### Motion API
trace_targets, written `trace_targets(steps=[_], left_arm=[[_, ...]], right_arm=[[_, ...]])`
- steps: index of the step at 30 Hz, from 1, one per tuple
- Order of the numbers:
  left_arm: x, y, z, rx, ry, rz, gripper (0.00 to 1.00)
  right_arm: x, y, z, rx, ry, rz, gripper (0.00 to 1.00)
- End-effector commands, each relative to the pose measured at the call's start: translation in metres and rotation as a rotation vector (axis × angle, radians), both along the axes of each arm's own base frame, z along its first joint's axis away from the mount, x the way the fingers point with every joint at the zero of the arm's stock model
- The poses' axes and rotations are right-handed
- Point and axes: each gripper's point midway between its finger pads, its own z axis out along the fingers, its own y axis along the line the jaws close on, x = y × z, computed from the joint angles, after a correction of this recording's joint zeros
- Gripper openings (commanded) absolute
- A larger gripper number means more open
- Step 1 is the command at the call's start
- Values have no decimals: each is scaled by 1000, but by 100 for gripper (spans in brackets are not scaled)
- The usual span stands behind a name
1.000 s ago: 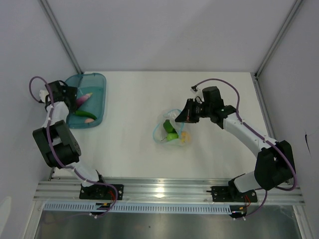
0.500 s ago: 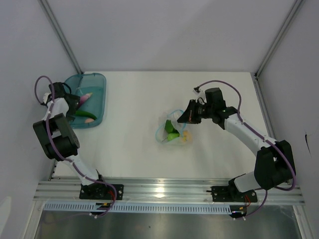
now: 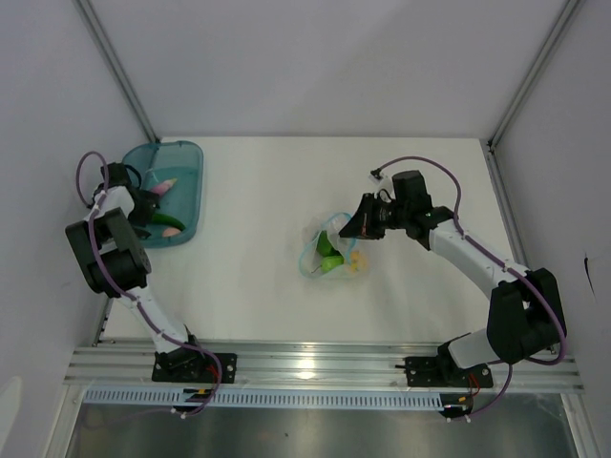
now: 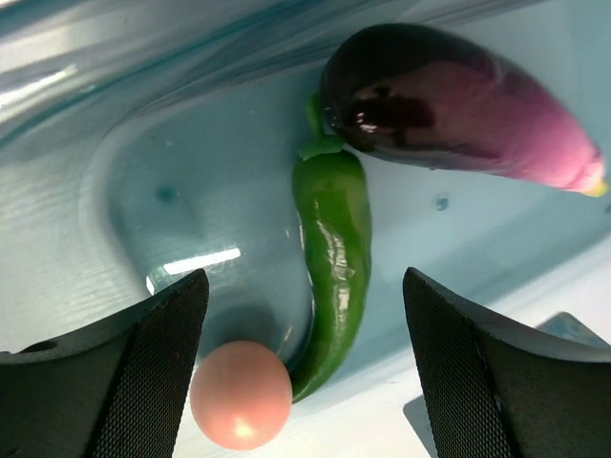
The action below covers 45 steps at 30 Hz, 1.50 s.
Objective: Place the food in the zip-top bag and seal the zipper
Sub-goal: Pick up the fake vegetable from the bin.
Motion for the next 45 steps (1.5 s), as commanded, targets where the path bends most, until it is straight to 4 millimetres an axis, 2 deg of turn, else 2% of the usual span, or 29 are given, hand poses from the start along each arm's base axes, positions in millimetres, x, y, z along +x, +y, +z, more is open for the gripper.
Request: trace_targets(steps=[1, 4, 6, 9, 10, 19, 28, 34, 43, 45], left_arm=[[-2, 9, 8, 15, 14, 17, 84], [1, 12, 10, 22, 17, 30, 84], [-3, 10, 2, 2, 51, 36, 84], [1, 9, 4, -17, 59, 40, 85], [0, 8, -3, -32, 77, 47, 85], [-6, 12, -5, -36, 161, 69, 84], [-2, 14, -11, -60, 214, 63, 83], [-4, 13, -13, -77, 246, 79, 78], [-2, 12, -17, -94, 246, 69, 53], [-1, 11, -17, -94, 244, 60, 50]], right_arm=[[2, 0, 10, 24, -48, 5, 0], [2, 1, 8, 24, -45, 6, 0], [3, 1, 8, 28, -43, 7, 0], [3, 1, 7, 28, -42, 4, 0], [2, 2, 5, 27, -39, 6, 0], [3, 0, 4, 26, -41, -3, 0], [3, -1, 3, 38, -39, -9, 0], [4, -3, 6, 45, -52, -20, 0], [3, -5, 18, 57, -77, -30, 0], [3, -6, 18, 54, -79, -33, 0]])
